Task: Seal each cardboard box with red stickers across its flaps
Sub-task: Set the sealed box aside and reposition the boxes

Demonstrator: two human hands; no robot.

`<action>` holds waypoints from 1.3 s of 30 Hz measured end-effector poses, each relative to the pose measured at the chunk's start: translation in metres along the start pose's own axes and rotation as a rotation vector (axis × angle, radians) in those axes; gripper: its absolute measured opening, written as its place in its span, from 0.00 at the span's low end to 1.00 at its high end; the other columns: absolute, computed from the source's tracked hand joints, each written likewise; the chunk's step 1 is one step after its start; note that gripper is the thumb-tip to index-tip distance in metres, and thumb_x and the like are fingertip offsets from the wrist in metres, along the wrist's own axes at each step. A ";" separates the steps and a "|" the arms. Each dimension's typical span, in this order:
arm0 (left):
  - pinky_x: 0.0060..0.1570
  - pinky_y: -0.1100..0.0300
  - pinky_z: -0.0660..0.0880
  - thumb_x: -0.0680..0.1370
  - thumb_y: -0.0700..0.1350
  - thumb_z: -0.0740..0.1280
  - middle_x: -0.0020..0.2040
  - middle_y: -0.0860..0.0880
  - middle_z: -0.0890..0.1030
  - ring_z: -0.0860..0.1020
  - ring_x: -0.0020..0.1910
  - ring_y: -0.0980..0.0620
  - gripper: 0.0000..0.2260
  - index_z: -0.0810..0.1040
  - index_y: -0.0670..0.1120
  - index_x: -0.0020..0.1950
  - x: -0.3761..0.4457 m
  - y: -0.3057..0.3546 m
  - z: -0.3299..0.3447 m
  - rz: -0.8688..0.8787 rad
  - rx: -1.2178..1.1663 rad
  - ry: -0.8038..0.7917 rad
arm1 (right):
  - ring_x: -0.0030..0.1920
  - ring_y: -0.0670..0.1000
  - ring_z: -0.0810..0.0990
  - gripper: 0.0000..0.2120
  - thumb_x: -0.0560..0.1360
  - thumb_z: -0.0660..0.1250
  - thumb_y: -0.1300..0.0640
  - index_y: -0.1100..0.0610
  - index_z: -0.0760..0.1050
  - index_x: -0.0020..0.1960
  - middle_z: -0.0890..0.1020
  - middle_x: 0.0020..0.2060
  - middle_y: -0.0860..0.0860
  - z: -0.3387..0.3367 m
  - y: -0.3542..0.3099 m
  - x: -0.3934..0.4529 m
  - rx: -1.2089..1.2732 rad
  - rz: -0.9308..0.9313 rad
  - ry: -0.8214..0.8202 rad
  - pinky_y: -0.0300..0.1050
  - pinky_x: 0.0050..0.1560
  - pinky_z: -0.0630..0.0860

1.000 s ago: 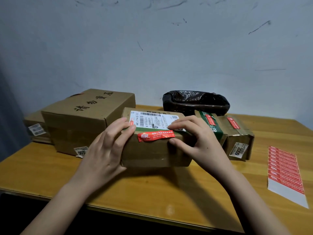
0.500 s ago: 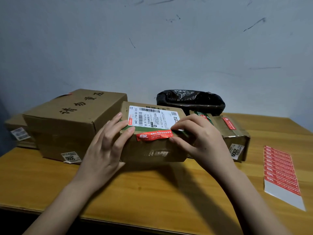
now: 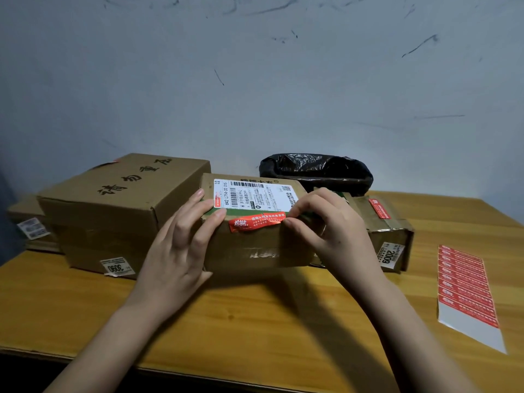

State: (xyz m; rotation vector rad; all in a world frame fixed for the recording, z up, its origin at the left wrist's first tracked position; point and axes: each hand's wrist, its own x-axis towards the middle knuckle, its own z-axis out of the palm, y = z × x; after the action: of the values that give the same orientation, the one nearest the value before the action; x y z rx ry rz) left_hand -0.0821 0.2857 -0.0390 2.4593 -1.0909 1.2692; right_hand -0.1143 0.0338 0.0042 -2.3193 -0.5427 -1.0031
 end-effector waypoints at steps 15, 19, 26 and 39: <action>0.66 0.44 0.65 0.59 0.42 0.82 0.68 0.39 0.61 0.61 0.74 0.41 0.49 0.57 0.43 0.72 -0.003 0.003 -0.002 -0.025 0.006 -0.024 | 0.36 0.57 0.76 0.07 0.78 0.65 0.58 0.58 0.80 0.45 0.80 0.40 0.53 0.000 0.002 -0.003 -0.293 -0.327 0.088 0.50 0.32 0.72; 0.66 0.44 0.65 0.61 0.43 0.81 0.68 0.39 0.61 0.61 0.73 0.40 0.46 0.58 0.42 0.71 -0.004 0.003 -0.002 -0.018 0.011 -0.021 | 0.34 0.56 0.75 0.08 0.79 0.64 0.58 0.59 0.79 0.44 0.80 0.38 0.53 0.001 0.002 -0.004 -0.360 -0.373 0.118 0.49 0.30 0.70; 0.67 0.45 0.64 0.61 0.43 0.81 0.68 0.39 0.61 0.61 0.74 0.42 0.47 0.57 0.43 0.72 -0.005 0.004 -0.001 -0.042 0.003 -0.016 | 0.34 0.57 0.76 0.06 0.78 0.67 0.60 0.59 0.80 0.44 0.81 0.38 0.54 0.008 0.005 -0.007 -0.343 -0.391 0.186 0.50 0.30 0.71; 0.70 0.48 0.63 0.59 0.40 0.82 0.68 0.39 0.61 0.61 0.74 0.40 0.50 0.54 0.44 0.73 -0.006 0.004 0.004 -0.045 0.013 -0.022 | 0.48 0.47 0.78 0.12 0.75 0.61 0.47 0.52 0.79 0.51 0.80 0.46 0.44 0.014 -0.008 -0.012 0.055 0.121 0.122 0.53 0.49 0.75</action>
State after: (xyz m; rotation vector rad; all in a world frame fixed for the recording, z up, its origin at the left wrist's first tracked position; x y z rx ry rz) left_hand -0.0843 0.2847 -0.0465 2.4989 -1.0302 1.2429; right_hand -0.1191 0.0470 -0.0099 -2.1976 -0.3725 -1.0508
